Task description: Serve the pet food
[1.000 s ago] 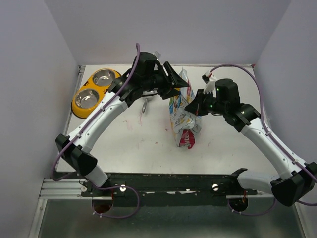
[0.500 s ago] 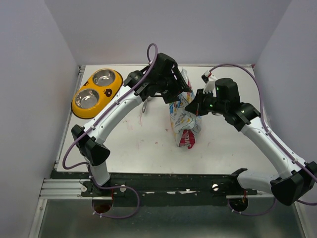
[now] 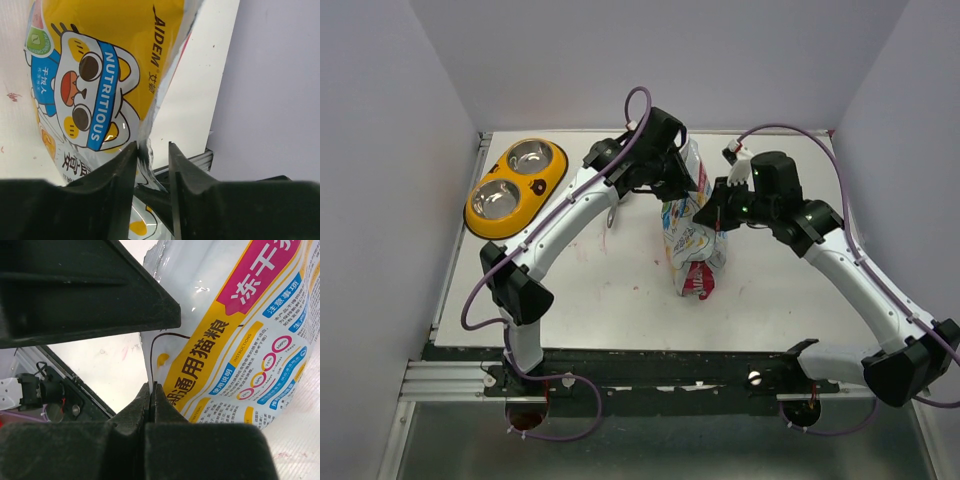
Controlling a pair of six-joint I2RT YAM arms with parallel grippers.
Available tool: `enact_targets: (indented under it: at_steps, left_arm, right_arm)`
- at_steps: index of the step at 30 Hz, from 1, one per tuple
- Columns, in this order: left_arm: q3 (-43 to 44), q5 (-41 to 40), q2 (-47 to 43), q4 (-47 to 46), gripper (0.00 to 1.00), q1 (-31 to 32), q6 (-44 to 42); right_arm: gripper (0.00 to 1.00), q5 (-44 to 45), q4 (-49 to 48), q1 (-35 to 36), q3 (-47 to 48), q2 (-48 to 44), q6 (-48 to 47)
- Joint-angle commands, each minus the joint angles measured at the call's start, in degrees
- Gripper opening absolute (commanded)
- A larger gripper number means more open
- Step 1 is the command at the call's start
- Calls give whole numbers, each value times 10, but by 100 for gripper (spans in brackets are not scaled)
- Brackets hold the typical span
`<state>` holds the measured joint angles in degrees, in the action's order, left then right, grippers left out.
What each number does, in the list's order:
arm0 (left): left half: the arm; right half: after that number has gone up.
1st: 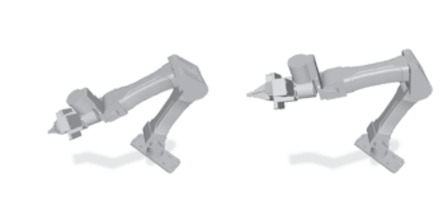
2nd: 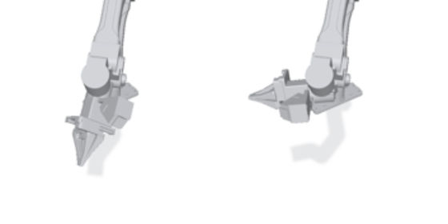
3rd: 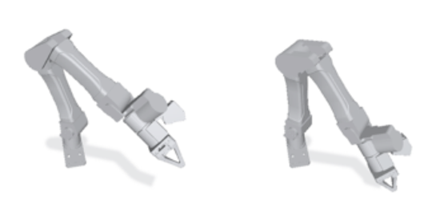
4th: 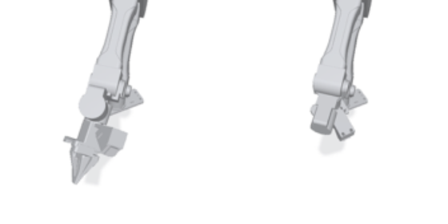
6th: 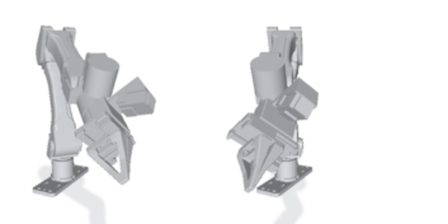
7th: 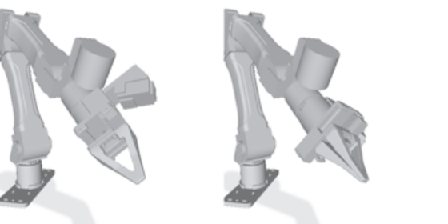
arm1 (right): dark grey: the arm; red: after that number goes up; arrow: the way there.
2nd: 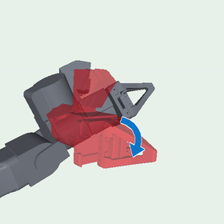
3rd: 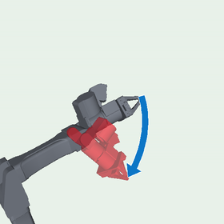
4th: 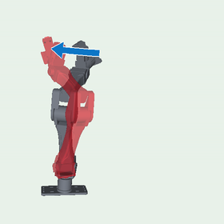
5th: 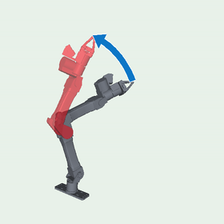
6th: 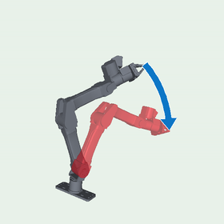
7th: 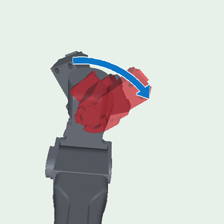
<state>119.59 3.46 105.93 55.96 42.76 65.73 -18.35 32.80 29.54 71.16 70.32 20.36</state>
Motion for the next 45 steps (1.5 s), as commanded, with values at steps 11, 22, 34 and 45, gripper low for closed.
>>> enact_targets:
  at_steps: [11, 22, 34, 45]
  left_arm:
    - [-29, 50, -7, -77, 1, 0, -59]
    - [-27, 60, -26, -82, 0, 0, -38]
    - [-14, 69, -20, -78, 0, 0, -19]
    - [-11, 72, -18, -79, 0, 0, -15]
  right_arm:
    - [25, 30, 141, 7, 137, 55, 17]
    - [39, 110, 235, 7, 250, 99, -32]
    - [34, 75, 228, 10, 228, 89, -38]
    - [34, 32, 238, 18, 193, 63, -33]
